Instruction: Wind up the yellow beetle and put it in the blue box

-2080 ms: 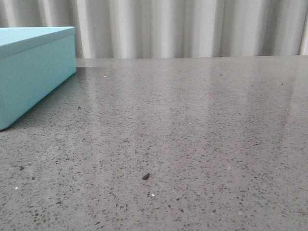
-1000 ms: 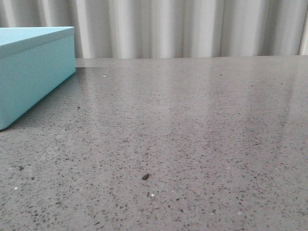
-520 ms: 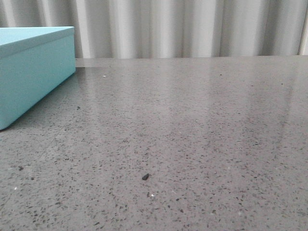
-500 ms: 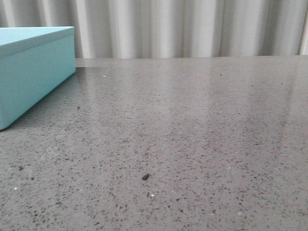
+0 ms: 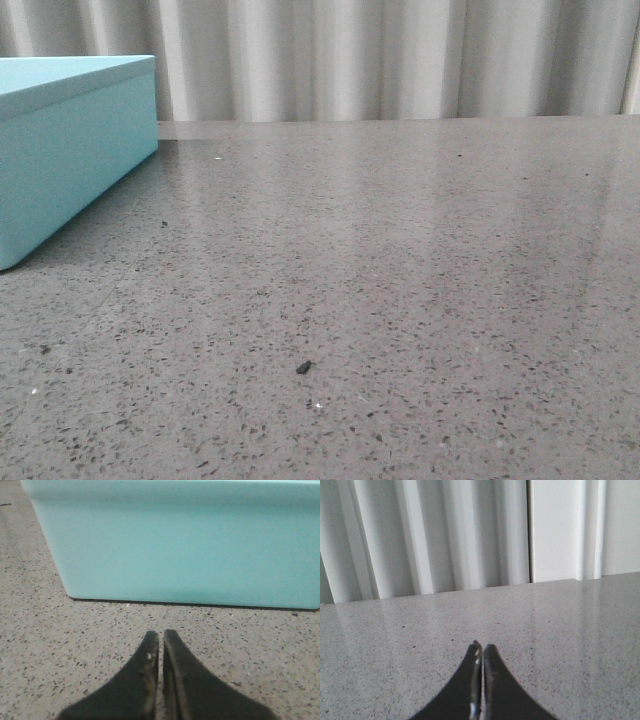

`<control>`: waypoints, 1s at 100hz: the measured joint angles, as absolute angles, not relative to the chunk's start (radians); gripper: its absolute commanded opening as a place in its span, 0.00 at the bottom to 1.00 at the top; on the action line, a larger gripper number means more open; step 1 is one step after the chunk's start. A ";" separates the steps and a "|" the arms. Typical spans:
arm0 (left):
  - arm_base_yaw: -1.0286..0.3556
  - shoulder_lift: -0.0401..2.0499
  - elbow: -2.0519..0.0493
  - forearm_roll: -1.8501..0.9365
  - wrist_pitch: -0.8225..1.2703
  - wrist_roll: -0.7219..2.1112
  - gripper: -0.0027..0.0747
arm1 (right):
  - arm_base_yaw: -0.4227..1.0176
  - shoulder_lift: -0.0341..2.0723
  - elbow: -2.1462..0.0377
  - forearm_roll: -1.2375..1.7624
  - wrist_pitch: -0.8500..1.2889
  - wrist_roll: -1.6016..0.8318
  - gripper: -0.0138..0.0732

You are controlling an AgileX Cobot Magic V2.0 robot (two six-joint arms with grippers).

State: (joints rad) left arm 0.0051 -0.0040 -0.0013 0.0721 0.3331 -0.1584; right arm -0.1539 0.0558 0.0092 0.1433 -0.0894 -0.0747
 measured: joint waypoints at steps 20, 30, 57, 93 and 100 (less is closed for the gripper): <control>0.005 -0.004 0.000 0.072 0.333 -0.158 0.01 | -0.145 0.028 0.009 0.049 0.036 -0.008 0.09; 0.005 -0.004 -0.001 0.072 0.333 -0.158 0.01 | -0.144 -0.004 0.009 -0.010 0.121 0.050 0.09; 0.005 -0.004 0.000 0.072 0.333 -0.158 0.01 | -0.144 -0.011 0.009 -0.039 0.324 0.073 0.09; 0.005 -0.004 -0.001 0.072 0.333 -0.158 0.01 | -0.144 -0.011 0.009 -0.040 0.324 0.071 0.09; 0.005 -0.004 0.000 0.072 0.333 -0.158 0.01 | -0.144 -0.011 0.009 -0.040 0.324 0.071 0.09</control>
State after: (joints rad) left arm 0.0051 -0.0040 0.0000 0.0721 0.3331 -0.1584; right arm -0.1439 -0.0106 0.0092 -0.0404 0.3238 0.0705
